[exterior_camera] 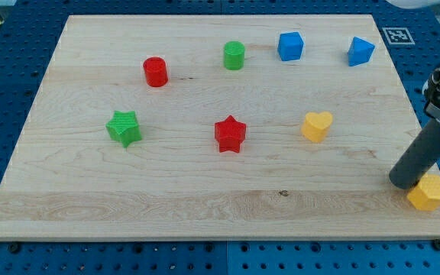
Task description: Slide yellow heart closer to yellow hexagon
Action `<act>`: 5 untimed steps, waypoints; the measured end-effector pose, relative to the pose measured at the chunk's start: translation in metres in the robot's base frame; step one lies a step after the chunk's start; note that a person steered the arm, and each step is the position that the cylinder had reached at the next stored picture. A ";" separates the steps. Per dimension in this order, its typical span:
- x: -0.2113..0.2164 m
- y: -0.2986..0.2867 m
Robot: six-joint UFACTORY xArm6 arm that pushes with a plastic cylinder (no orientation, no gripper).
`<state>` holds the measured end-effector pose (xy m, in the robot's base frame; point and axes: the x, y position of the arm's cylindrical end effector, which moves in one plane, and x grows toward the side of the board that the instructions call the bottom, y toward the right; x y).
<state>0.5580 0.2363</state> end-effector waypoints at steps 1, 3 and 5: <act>-0.014 0.008; -0.116 0.051; -0.199 -0.023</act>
<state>0.3591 0.2131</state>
